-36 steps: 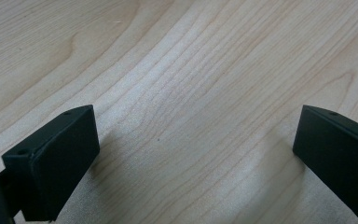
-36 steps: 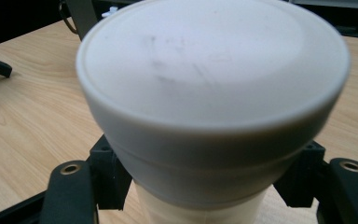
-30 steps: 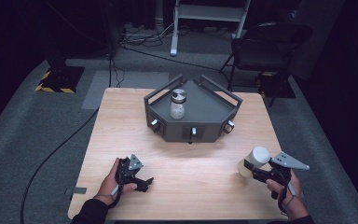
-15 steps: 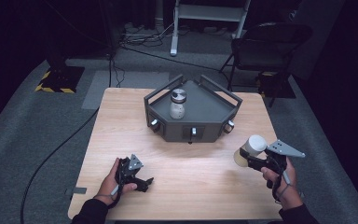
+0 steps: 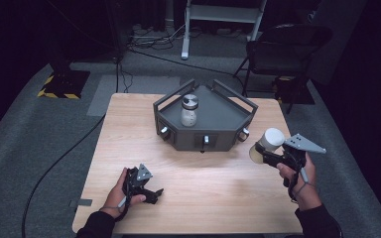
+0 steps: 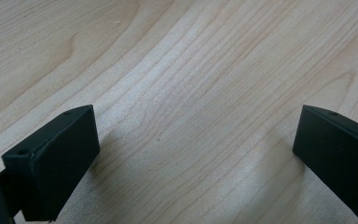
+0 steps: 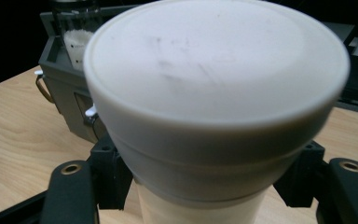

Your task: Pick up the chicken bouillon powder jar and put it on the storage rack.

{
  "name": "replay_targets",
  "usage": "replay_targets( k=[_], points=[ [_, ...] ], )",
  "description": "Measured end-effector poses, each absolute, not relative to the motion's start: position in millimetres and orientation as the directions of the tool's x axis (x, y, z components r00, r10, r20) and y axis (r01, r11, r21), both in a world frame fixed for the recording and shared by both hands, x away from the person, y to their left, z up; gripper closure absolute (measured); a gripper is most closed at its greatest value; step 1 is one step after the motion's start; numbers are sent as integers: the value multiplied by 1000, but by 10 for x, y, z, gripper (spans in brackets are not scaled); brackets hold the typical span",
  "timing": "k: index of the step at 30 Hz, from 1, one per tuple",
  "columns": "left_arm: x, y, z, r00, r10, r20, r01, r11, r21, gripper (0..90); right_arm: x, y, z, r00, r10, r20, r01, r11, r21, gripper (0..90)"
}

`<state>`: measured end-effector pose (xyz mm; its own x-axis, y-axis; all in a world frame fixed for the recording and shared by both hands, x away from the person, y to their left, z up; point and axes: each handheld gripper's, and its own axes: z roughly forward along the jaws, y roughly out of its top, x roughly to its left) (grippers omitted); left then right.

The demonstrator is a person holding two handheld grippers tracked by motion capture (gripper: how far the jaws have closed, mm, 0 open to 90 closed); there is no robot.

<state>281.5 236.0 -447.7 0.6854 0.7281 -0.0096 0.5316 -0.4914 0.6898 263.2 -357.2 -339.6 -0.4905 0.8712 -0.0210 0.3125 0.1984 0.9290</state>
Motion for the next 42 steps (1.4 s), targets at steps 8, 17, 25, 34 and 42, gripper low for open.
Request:
replay_targets(
  k=[8, 17, 25, 34, 42],
  points=[
    [2815, 2359, -4476, 685, 728, -9, 532, -492, 690, 4, 2743, -3472, -3205, -489, 872, -36, 310, 212, 927, 332],
    [2815, 2359, -4476, 685, 728, -10, 532, -492, 689, 4, 2863, -3373, -3032, -493, 869, -52, 297, 224, 928, 332],
    [2814, 2359, -4476, 685, 729, -10, 532, -491, 689, 4, 2976, -3272, -2919, -497, 866, -63, 287, 232, 929, 333],
    [2815, 2359, -4475, 685, 728, -10, 532, -492, 689, 4, 3130, -3150, -2856, -499, 864, -68, 287, 239, 928, 333],
    [2815, 2359, -4475, 685, 728, -9, 533, -492, 689, 4, 3277, -3027, -2835, -506, 860, -69, 289, 244, 926, 334]
  ],
)
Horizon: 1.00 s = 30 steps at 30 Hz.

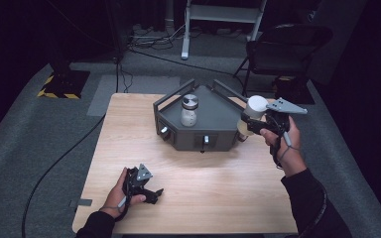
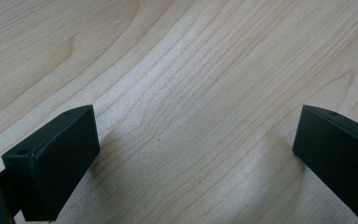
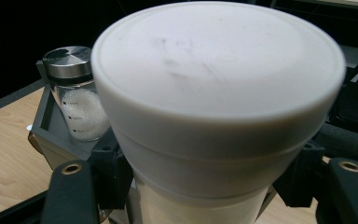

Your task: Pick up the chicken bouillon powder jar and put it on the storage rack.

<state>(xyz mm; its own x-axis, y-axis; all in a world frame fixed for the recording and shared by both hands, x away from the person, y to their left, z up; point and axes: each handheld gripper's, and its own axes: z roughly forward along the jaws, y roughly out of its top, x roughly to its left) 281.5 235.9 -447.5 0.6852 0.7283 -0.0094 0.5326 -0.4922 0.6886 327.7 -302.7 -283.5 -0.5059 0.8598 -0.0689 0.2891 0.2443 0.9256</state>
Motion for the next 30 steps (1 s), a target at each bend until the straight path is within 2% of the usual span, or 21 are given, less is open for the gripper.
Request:
replay_targets(
  k=[30],
  points=[
    [2818, 2362, -4474, 687, 726, -9, 531, -494, 688, 4, 3799, -2582, -2964, -512, 858, -48, 324, 245, 914, 336]
  ],
)
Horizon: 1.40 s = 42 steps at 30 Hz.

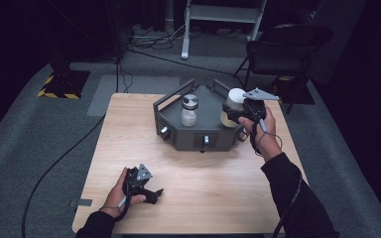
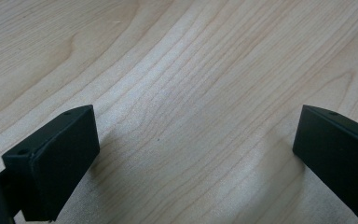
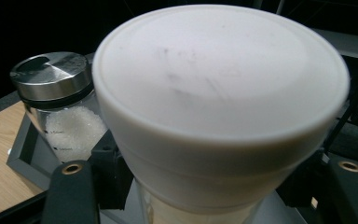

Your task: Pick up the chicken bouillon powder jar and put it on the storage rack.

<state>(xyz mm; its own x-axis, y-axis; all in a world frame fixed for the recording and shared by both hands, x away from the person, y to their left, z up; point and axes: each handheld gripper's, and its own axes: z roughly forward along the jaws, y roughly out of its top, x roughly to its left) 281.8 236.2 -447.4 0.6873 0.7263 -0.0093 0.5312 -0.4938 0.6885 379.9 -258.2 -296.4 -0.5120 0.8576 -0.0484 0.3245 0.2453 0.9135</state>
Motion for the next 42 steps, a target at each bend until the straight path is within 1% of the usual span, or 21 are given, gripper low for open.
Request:
replay_targets(
  k=[9, 25, 34, 42],
  points=[
    [2821, 2364, -4474, 688, 725, -9, 531, -495, 688, 4, 3909, -2470, -3021, -513, 857, -55, 343, 263, 902, 336],
    [2825, 2367, -4474, 690, 724, -9, 529, -496, 688, 4, 3984, -2365, -3069, -520, 852, -65, 359, 287, 888, 335],
    [2826, 2369, -4474, 691, 723, -9, 529, -497, 688, 4, 3988, -2374, -3086, -523, 850, -57, 352, 276, 894, 334],
    [2828, 2369, -4473, 692, 722, -10, 529, -497, 688, 4, 3973, -2405, -3114, -518, 854, -51, 347, 264, 900, 316]
  ],
)
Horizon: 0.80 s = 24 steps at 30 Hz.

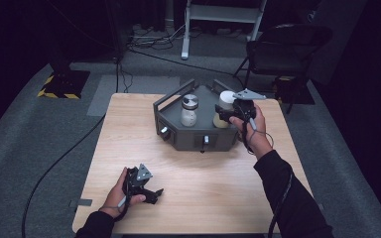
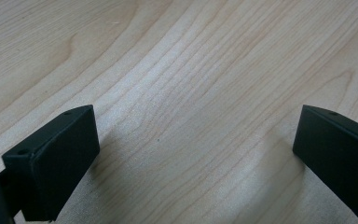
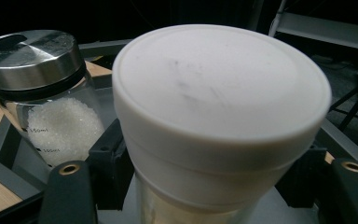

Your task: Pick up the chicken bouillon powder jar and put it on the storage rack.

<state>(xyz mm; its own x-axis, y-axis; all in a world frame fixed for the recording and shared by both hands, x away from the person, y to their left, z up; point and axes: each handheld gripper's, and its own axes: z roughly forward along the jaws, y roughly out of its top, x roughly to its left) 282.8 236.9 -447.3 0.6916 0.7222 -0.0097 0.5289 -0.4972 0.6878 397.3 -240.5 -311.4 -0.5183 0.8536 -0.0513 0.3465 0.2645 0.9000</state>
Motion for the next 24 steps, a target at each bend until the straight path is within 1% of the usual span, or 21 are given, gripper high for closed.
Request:
replay_targets(
  k=[4, 7, 8, 9, 13, 14, 15, 16, 19, 24],
  points=[
    [2827, 2369, -4473, 692, 722, -10, 529, -497, 688, 4, 3962, -2412, -3126, -519, 853, -53, 343, 264, 902, 296],
    [2827, 2369, -4473, 692, 722, -10, 529, -497, 688, 4, 3967, -2421, -3133, -517, 855, -48, 349, 262, 900, 256],
    [2828, 2369, -4473, 692, 722, -10, 529, -497, 688, 4, 3977, -2435, -3136, -521, 852, -44, 353, 262, 898, 229],
    [2828, 2369, -4473, 692, 722, -10, 529, -497, 688, 4, 3977, -2435, -3136, -521, 852, -44, 353, 262, 898, 229],
    [2827, 2369, -4473, 692, 722, -10, 529, -497, 688, 4, 3979, -2476, -3157, -535, 844, -41, 356, 269, 895, 116],
    [2827, 2369, -4473, 692, 722, -10, 529, -497, 688, 4, 3977, -2484, -3159, -539, 841, -43, 356, 274, 894, 96],
    [2827, 2369, -4473, 692, 722, -10, 529, -497, 688, 4, 3977, -2484, -3159, -539, 841, -43, 356, 274, 894, 96],
    [2827, 2369, -4473, 691, 722, -10, 529, -497, 688, 4, 3954, -2484, -3172, -538, 841, -56, 348, 282, 894, 64],
    [2827, 2369, -4473, 691, 722, -10, 529, -497, 688, 4, 3926, -2502, -3202, -544, 836, -68, 334, 290, 897, 48],
    [2828, 2369, -4473, 692, 722, -10, 529, -497, 688, 4, 3838, -2513, -3262, -534, 840, -100, 303, 300, 904, 47]
  ],
)
